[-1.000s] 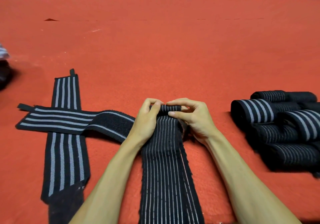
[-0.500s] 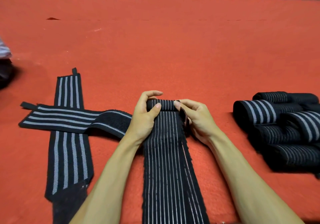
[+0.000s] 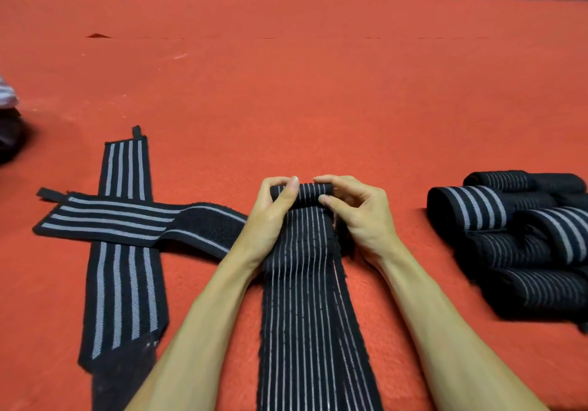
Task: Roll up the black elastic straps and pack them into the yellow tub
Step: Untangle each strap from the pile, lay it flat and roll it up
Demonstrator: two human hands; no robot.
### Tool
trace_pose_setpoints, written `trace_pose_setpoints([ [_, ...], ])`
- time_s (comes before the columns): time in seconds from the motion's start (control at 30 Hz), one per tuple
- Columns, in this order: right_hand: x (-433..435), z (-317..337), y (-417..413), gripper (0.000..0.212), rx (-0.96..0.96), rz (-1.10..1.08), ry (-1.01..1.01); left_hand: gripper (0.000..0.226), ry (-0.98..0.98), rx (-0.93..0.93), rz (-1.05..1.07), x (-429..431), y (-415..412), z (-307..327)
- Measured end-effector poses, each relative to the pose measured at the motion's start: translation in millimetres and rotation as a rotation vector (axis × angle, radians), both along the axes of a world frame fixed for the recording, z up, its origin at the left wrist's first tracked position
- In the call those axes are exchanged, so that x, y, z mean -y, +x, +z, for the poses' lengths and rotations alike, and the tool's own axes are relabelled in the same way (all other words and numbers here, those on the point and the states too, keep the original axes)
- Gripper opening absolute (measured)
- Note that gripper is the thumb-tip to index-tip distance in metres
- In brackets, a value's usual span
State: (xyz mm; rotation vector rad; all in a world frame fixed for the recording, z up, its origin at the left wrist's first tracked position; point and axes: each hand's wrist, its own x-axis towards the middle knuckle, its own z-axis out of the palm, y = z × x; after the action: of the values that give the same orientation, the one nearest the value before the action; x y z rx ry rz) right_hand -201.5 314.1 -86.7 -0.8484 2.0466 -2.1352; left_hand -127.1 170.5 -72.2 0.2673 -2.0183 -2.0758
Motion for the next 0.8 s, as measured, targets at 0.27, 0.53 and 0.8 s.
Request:
trace_pose_setpoints([
  [0.27,4,2,4,0.026,0.263,0.163,-0.163,0.008,0.003,-0.079,0.072,3,1,6],
  [0.53,7,3,3,0.036,0.344,0.128,-0.192,0.033,-0.055,-0.14,-0.008,13,0,1],
  [0.8,5,-1,1,0.02,0.2,0.077,-0.119,0.05,-0.118,-0.153,-0.009,9,0,0],
])
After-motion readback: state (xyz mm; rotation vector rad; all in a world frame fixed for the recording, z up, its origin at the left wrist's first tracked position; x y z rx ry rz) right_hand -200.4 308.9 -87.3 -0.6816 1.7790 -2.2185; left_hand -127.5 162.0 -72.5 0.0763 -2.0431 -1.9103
